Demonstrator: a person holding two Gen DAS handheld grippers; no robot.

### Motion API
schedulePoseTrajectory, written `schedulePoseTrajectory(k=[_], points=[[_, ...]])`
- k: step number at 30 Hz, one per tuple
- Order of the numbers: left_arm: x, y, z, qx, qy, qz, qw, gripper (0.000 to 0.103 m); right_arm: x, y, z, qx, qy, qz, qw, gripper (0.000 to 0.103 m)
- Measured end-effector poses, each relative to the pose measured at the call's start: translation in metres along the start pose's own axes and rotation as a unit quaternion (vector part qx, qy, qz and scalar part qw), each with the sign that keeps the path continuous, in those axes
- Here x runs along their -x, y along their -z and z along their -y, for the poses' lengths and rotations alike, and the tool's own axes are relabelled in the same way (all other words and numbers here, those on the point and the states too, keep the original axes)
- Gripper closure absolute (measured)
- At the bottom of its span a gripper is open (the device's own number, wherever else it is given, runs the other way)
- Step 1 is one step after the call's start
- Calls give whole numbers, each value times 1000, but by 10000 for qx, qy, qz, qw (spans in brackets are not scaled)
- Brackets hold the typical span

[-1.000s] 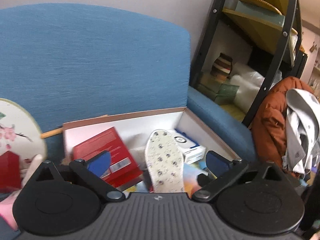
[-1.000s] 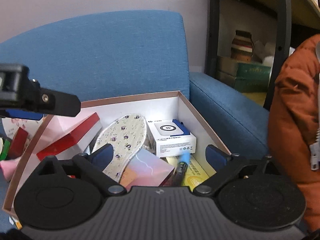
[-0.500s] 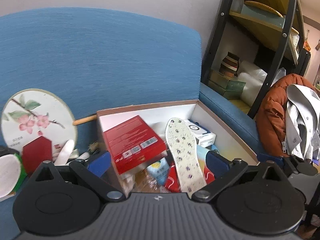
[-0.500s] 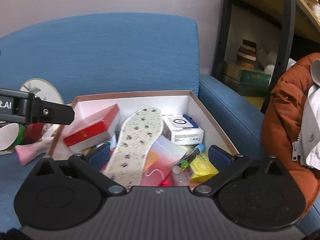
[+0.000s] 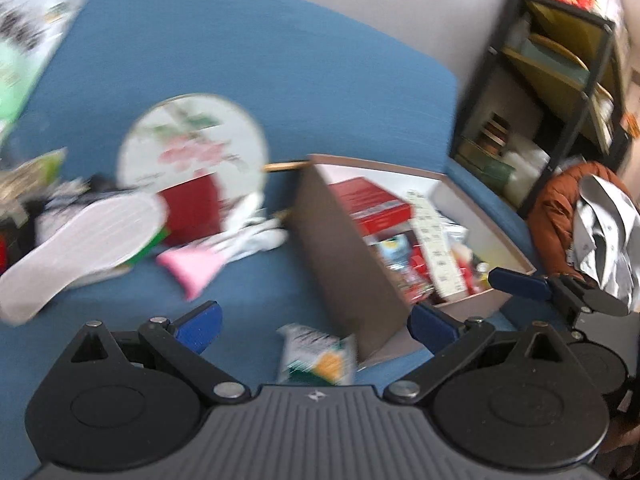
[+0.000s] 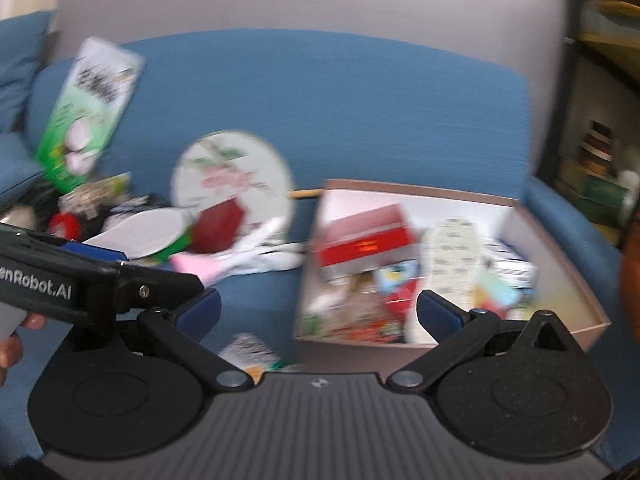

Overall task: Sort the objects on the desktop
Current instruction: 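Move both tools back toward the green snack packet on the sofa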

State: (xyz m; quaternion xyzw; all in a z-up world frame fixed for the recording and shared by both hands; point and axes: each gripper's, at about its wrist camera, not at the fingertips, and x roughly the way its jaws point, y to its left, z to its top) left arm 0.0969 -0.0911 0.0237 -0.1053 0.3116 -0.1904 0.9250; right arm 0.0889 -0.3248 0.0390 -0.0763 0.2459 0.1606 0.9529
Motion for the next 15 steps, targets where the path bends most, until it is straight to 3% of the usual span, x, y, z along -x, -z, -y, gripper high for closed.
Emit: schedulePoseTrajectory(k=[4,10,15], points=[[20,27,-39,386,-147,131,9991,0,-7,15,-41,307,-315,-108,9990,2],[24,57,-83,619,-593,157,9962,0,-36,55,-72,342,-350,-639,9968,2],[9,59,-106,829,-466,236,9952,0,-65,68,-70,115,-109,-955,9953,9]])
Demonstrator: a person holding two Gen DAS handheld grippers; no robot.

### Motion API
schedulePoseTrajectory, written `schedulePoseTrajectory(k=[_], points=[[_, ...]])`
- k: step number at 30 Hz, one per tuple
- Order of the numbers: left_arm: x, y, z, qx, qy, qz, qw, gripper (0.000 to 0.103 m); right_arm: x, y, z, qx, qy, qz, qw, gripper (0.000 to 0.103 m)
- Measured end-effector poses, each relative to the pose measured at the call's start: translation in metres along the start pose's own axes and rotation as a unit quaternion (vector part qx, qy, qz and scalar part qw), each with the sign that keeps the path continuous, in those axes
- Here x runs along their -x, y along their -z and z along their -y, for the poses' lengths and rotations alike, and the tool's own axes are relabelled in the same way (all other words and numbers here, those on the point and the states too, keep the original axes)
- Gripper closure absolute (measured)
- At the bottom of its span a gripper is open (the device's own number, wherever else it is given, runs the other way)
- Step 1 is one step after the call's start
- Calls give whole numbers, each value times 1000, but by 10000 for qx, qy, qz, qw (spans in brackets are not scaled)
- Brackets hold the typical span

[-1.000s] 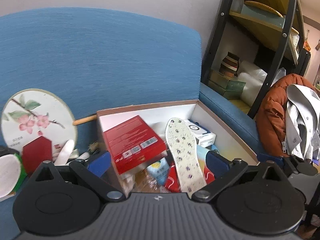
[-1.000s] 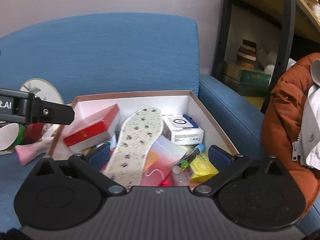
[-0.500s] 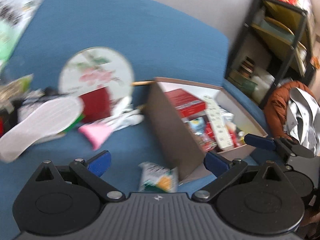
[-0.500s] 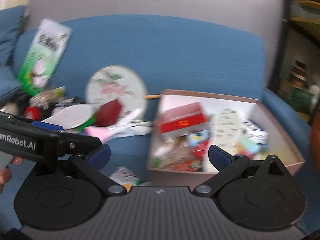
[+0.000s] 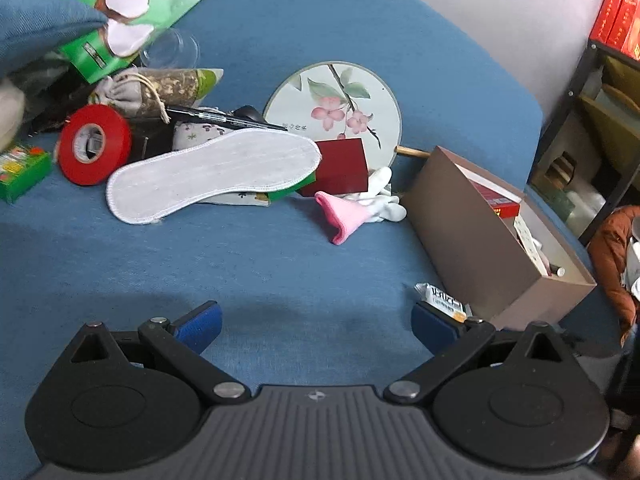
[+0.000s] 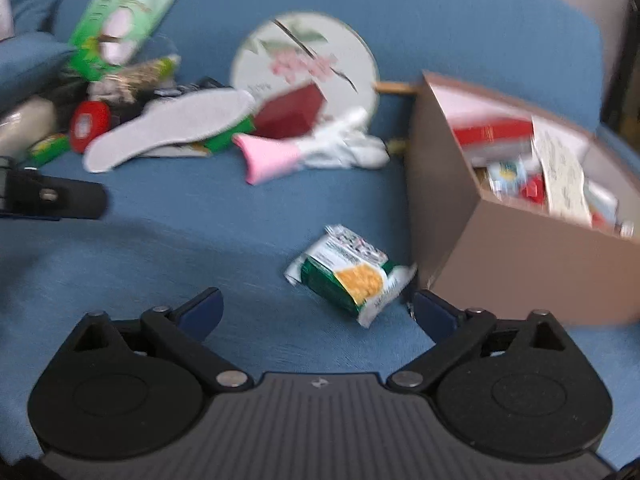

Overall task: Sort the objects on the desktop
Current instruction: 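Move both tools back toward the green snack packet on the sofa, then grasp the green snack packet with the left tool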

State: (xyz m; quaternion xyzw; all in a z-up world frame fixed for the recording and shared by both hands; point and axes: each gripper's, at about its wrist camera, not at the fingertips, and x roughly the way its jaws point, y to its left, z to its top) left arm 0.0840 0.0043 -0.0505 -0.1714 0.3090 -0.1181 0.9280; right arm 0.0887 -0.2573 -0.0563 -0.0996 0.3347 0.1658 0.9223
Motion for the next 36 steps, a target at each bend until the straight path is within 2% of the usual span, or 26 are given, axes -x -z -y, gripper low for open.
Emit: schedulePoseTrajectory(k=[2,6,9,12,14,16,20,26,29,32,36], points=[[-9,-2,0,-69,93,-35,9999,1,-14,1,7,-313,74,-158,9994,16],[-33,-12,6,-232,366,-81,9990,1,-32,3,7,-278,235,-117,9993,18],[-52,-19,18,-433,644,-84,9969,1,-41,3,2,-157,20,73,9998,21],[-66,-23,28,-664,957,-134,9931,1,-39,4,-4,113,-457,380,9982,26],[-72,-18,30,-777,1073,-173,9910,1,-38,5,-5,182,-434,430,9980,26],[-80,-9,28,-801,1073,-353,9904,1,-41,4,0,59,-349,388,9986,26],[-90,0,26,-808,1123,-604,9885,7,-49,2,10,-219,-455,281,9983,26],[-89,6,31,-890,1140,-538,9880,9,-54,2,15,-336,-771,250,9961,25],[-102,-2,34,-620,1228,-667,9882,16,-56,0,12,-238,-771,235,9965,25],[-115,-9,42,-439,1305,-814,9871,28,-56,-1,12,-250,-767,226,9965,26],[-121,-7,55,-673,1198,-934,9861,40,-57,-2,15,-379,-642,238,9969,34]])
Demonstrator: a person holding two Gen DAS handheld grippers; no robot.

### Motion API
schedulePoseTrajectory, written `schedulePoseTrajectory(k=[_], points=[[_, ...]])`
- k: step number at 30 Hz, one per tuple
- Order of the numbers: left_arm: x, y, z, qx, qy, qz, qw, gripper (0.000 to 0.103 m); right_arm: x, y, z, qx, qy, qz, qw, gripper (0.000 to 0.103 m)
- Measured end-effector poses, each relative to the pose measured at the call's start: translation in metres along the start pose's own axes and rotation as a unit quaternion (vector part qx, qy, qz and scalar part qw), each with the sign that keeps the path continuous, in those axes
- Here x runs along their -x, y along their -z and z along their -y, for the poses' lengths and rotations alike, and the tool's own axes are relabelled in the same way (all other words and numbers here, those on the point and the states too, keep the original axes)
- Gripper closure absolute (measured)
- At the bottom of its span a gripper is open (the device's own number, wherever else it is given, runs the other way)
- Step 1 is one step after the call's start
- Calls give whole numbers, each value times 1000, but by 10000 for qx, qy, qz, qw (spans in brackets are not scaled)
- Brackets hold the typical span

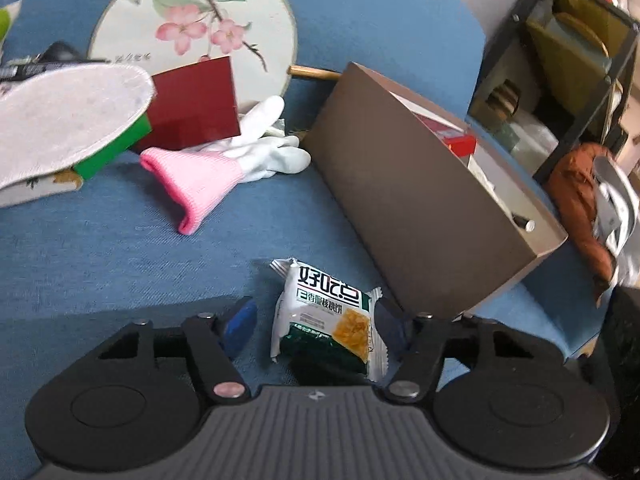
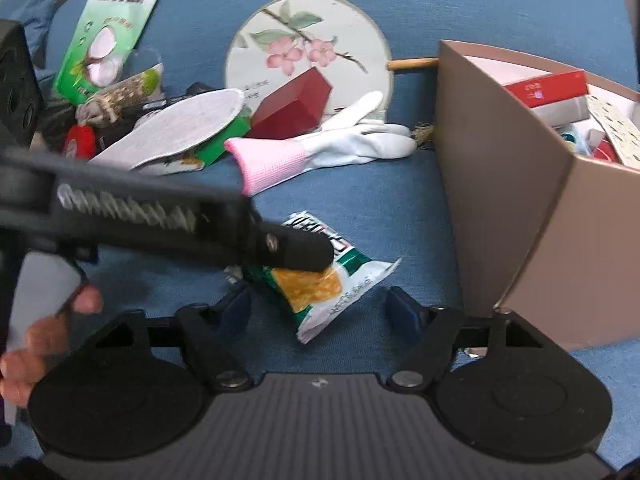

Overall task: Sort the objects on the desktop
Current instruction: 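Grasp the green snack packet with the left tool, then carry the snack packet with the left tool over the brown box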

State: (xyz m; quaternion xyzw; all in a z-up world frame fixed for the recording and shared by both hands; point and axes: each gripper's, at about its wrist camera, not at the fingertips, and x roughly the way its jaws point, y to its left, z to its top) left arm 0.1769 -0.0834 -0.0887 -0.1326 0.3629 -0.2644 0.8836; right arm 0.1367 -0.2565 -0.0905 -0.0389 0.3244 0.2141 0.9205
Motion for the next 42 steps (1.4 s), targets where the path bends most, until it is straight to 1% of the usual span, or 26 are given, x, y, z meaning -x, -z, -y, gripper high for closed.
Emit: schedulePoseTrajectory(k=[1,2,3,4,6,7,10,13,15,17,19,22,26,30,32,37,40,42], points=[[-1,0,1,-9,-20,-29,10000,47,0,0,1,-38,30,9,10000,37],[-2,0,1,20,-30,-82,10000,52,0,0,2,-67,46,13,10000,42],[-3,0,0,77,-18,-119,9999,60,0,0,2,-65,31,25,10000,48],[-2,1,-1,169,-15,-125,9998,61,0,-1,2,-37,8,45,10000,57],[1,1,-3,334,-45,-137,9993,66,0,-1,1,-19,25,76,10000,61],[4,1,-3,385,-71,-142,9991,67,0,-1,0,0,12,93,10000,66],[15,2,0,422,-221,-111,9988,68,4,-1,-4,60,-98,147,9998,68],[32,2,3,571,-304,-8,9979,68,13,-1,-10,171,-233,265,9992,68],[47,1,9,608,-347,84,9975,68,24,-2,-15,252,-328,419,9983,69],[60,-4,18,535,-394,189,9976,68,39,-5,-16,171,-483,627,9967,69],[68,-11,29,455,-387,307,9977,68,53,-8,-16,124,-538,873,9947,69],[74,-26,52,304,-336,467,9979,68,75,-15,-15,104,-384,1299,9907,69],[73,-51,85,41,-63,646,9979,68,106,-29,-3,39,-23,1815,9834,69],[52,-74,124,-345,225,641,9971,68,129,-42,29,-385,242,2113,9764,69],[35,-83,141,-381,399,533,9971,68,137,-45,49,-527,467,2185,9733,69],[-21,-94,181,-485,782,307,9953,69,146,-45,97,-855,960,2216,9666,69],[-56,-95,200,-531,887,109,9946,70,144,-42,125,-1068,1185,2152,9635,69],[-76,-95,211,-572,927,2,9941,74,140,-41,142,-1125,1320,2107,9620,69]])
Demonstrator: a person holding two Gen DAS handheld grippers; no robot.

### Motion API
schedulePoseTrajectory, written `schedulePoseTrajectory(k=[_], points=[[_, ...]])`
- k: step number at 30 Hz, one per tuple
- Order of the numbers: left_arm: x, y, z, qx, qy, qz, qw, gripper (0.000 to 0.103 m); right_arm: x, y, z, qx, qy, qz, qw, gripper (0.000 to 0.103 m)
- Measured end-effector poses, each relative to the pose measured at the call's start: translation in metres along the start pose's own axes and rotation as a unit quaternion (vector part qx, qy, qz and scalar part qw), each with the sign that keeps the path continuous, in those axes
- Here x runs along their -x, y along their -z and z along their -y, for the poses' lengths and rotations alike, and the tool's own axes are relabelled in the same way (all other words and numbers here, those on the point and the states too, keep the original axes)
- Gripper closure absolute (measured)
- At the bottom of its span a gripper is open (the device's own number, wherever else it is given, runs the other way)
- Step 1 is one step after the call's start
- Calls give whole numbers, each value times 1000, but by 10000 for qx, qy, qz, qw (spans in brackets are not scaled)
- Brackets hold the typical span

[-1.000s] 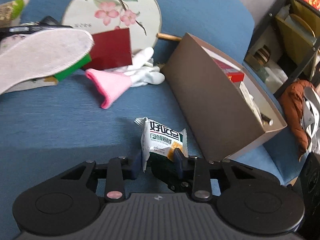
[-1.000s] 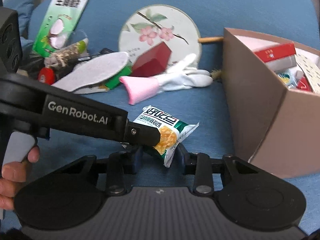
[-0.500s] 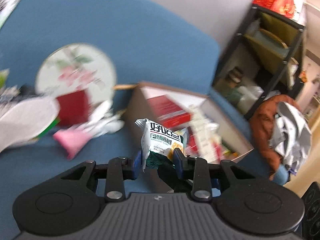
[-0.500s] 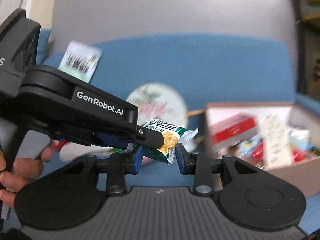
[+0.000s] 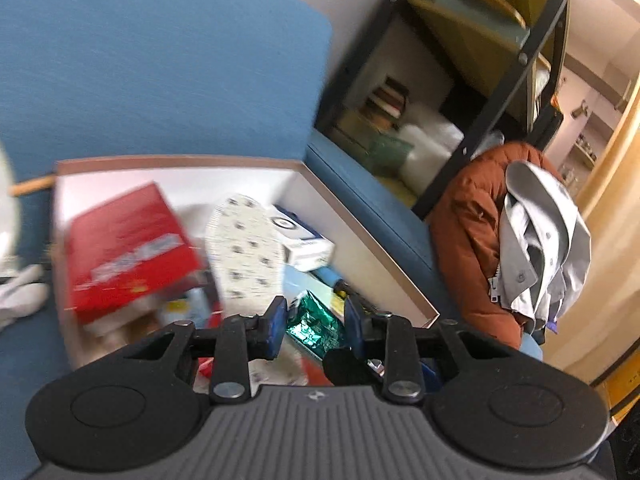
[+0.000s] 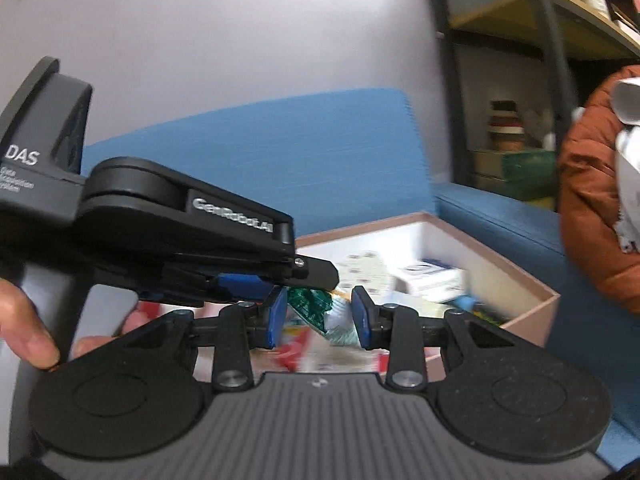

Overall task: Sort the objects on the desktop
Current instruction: 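Carry the snack packet with the left tool over the brown box, then open the left tool to drop the snack packet into the box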

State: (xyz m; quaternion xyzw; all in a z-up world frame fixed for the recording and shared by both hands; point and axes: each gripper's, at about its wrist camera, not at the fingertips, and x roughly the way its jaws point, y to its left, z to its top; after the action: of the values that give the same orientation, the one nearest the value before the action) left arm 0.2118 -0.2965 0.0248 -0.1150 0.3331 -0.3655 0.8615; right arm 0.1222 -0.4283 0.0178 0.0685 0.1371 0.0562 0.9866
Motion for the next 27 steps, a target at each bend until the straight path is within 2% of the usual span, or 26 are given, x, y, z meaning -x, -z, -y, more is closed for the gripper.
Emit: schedulePoseTrajectory(k=[2,6,8,9,10,13,15,17,19,23,27], points=[[-19,1,5,-76,77,-103,9999,80,-9,2,15,-33,94,-76,9999,69],[-41,1,13,-89,30,-126,9999,80,-31,9,34,-46,207,-240,9995,69],[-39,0,13,-23,96,-37,9999,57,-41,12,40,19,380,-290,9989,69],[-35,-1,14,-18,115,26,9999,34,-44,13,44,17,451,-293,9986,68],[-30,-1,15,-69,81,148,9998,19,-45,13,48,18,557,-284,9980,67],[-18,1,17,-345,-108,431,9984,6,-51,17,56,32,1112,-125,9937,55],[-14,1,16,-413,-224,409,9981,5,-48,18,56,19,1233,-50,9924,49],[-11,2,12,-359,-322,329,9983,5,-45,18,54,-12,1200,-20,9928,36],[-7,5,8,-284,-386,294,9984,5,-40,18,50,-39,1177,16,9930,29],[5,10,4,-309,-547,268,9977,5,-26,18,37,-63,896,28,9960,19],[23,15,0,-328,-682,282,9967,5,-13,13,11,91,617,-96,9980,13]])
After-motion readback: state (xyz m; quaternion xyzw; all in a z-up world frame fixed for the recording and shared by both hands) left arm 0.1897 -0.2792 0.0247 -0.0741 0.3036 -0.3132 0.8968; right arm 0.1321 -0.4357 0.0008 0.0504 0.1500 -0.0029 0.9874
